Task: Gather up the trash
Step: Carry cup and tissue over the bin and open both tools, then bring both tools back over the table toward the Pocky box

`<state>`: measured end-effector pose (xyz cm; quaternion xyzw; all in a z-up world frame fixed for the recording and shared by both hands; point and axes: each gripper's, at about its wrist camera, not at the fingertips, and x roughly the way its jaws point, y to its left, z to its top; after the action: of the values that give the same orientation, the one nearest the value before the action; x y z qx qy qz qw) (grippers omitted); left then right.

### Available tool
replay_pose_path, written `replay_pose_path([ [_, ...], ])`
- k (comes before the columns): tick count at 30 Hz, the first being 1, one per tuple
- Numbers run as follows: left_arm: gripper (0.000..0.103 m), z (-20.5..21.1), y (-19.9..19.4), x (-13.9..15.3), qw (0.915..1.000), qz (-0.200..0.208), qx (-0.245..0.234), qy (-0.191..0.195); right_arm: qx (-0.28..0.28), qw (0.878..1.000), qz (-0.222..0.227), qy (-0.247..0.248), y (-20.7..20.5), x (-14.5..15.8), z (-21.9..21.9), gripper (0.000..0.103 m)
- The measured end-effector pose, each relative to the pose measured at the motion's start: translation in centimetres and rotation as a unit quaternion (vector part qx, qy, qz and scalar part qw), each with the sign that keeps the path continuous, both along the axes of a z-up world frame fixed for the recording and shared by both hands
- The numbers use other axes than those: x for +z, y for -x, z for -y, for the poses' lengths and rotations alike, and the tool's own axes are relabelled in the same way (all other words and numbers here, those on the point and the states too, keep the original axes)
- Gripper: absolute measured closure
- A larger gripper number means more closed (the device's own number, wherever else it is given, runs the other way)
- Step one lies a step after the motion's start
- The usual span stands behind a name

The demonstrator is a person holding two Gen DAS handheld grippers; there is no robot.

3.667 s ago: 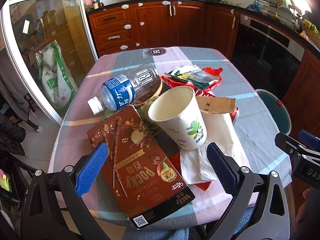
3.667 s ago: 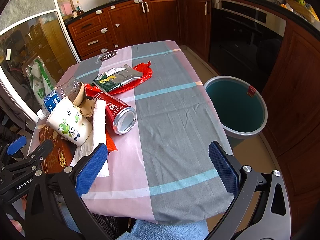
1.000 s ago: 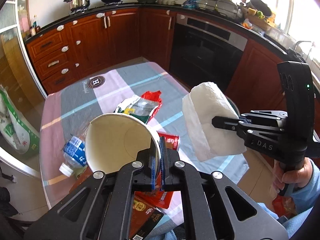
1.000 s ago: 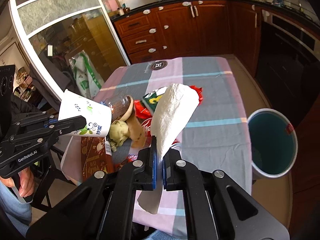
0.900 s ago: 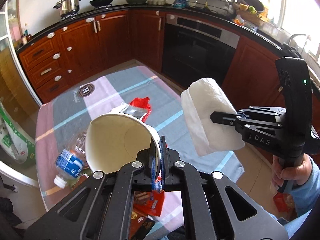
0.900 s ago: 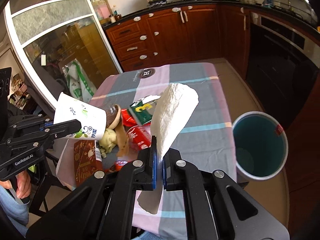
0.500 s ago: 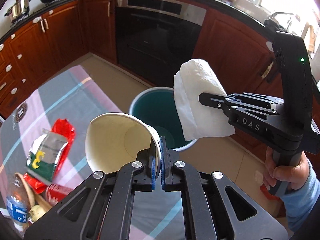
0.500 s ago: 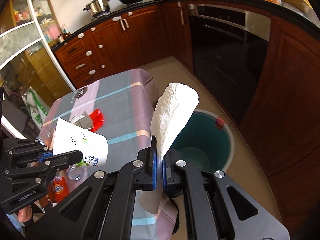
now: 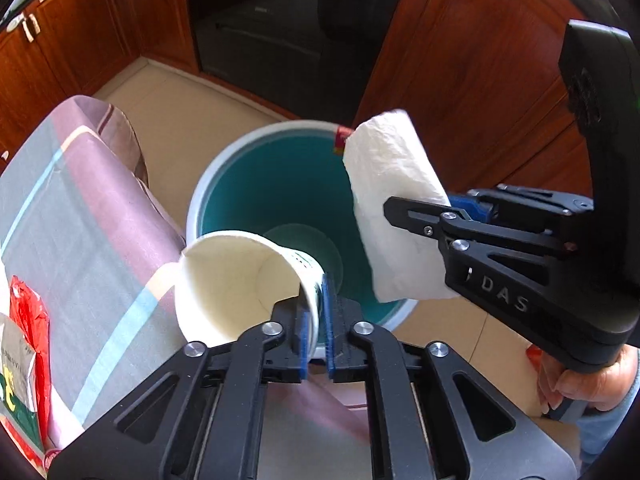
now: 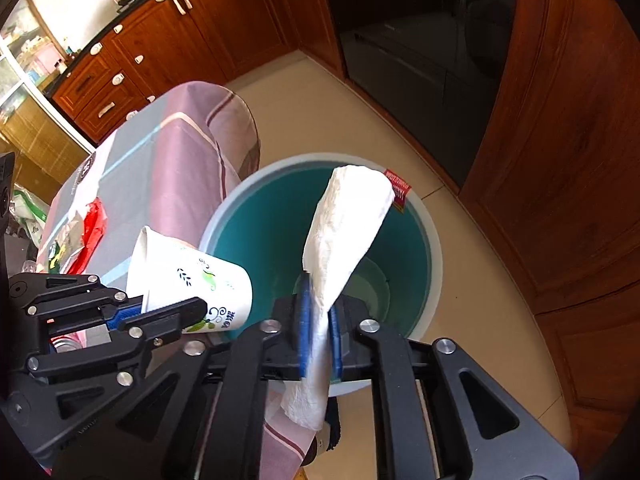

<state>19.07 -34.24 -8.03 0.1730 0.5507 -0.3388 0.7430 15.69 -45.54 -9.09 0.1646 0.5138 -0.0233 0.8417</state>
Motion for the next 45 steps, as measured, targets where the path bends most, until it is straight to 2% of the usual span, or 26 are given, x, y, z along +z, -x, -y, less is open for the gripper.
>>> replay_pose_path([
  [1, 0.060, 0.1, -0.2, -0.3, 0.9999, 0.003, 0.002, -0.011, -0.004, 1.000, 0.001, -0.001, 0.0, -0.1, 0.0, 0.049],
  [2, 0.041, 0.1, -0.2, -0.3, 0.9997, 0.015, 0.007, -0.020, -0.006, 1.000, 0.005, 0.001, -0.1, -0.1, -0.1, 0.036],
  [4, 0.037, -0.1, -0.3, 0.1, 0.9990, 0.038, 0.009, -0.020, -0.003, 1.000, 0.006, 0.006, -0.4, -0.1, -0.3, 0.036],
  [6, 0.035, -0.3, -0.3, 0.4, 0.9992, 0.032, 0.010, -0.022, -0.006, 1.000, 0.004, 0.002, -0.6, 0.0, -0.3, 0.028],
  [10, 0.029, -1.2, 0.0, 1.7, 0.9989, 0.038, 0.022, -0.016, -0.011, 1.000, 0.003, 0.005, -0.5, 0.7, -0.5, 0.026],
  [12, 0.026, -1.8, -0.1, 2.2, 0.9987, 0.040, 0.030, -0.007, -0.011, 1.000, 0.006, 0.006, -0.3, 1.3, -0.8, 0.020],
  [17, 0.013, -4.0, 1.4, 4.3, 0.9974, 0.046, 0.054, 0.010, -0.006, 1.000, 0.016, 0.012, 0.9, 3.5, -2.3, 0.018],
  [20, 0.007, -5.9, 2.7, 6.1, 0.9959, 0.054, 0.068, 0.025, -0.002, 0.999, 0.028, 0.019, 2.1, 5.3, -3.7, 0.018],
  [25, 0.005, -10.8, 5.8, 9.4, 0.9913, 0.077, 0.092, 0.053, 0.027, 0.998, 0.053, 0.027, 4.2, 8.5, -7.5, 0.014],
  [30, 0.004, -16.6, 8.6, 12.0, 0.9849, 0.106, 0.123, 0.061, 0.073, 0.994, 0.071, 0.032, 5.8, 11.3, -12.1, 0.014],
  [33, 0.004, -21.1, 9.9, 13.2, 0.9810, 0.118, 0.145, 0.052, 0.102, 0.991, 0.078, 0.030, 6.6, 12.4, -15.2, 0.014],
  [40, 0.004, -30.2, 12.3, 13.8, 0.9660, 0.145, 0.213, 0.014, 0.180, 0.980, 0.079, 0.034, 8.4, 13.7, -22.6, 0.014],
  [45, 0.004, -36.9, 14.2, 11.9, 0.9544, 0.129, 0.269, -0.009, 0.233, 0.970, 0.064, 0.031, 8.8, 12.8, -27.6, 0.014],
])
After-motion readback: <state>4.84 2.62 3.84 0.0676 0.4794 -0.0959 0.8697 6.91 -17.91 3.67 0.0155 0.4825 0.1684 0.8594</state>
